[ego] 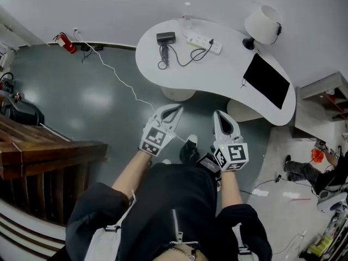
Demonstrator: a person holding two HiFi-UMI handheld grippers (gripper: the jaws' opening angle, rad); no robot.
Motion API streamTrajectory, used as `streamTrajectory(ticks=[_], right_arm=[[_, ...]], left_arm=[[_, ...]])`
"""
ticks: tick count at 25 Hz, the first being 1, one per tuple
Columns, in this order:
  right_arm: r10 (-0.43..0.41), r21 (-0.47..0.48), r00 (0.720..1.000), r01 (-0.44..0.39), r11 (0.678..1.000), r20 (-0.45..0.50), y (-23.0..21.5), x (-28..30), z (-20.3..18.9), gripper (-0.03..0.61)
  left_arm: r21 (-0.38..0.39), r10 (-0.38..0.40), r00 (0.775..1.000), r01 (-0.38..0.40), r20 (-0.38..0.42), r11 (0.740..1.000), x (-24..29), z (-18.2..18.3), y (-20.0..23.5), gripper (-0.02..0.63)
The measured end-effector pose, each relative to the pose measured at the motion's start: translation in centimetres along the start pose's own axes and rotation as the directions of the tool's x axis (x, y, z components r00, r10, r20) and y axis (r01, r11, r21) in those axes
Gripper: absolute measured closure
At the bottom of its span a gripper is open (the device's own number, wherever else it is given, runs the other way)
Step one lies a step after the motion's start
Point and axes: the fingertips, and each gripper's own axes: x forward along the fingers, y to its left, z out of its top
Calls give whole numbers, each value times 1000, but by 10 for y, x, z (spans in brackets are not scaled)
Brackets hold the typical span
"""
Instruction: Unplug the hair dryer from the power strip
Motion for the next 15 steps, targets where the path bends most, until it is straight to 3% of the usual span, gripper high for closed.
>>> streamTrajectory(ticks=[15], right_arm=[[86,-3,996,-87,996,-13,-87,55,22,574]], left_arm=[[-1,30,999,-30,-21,1000,95,24,17,603]])
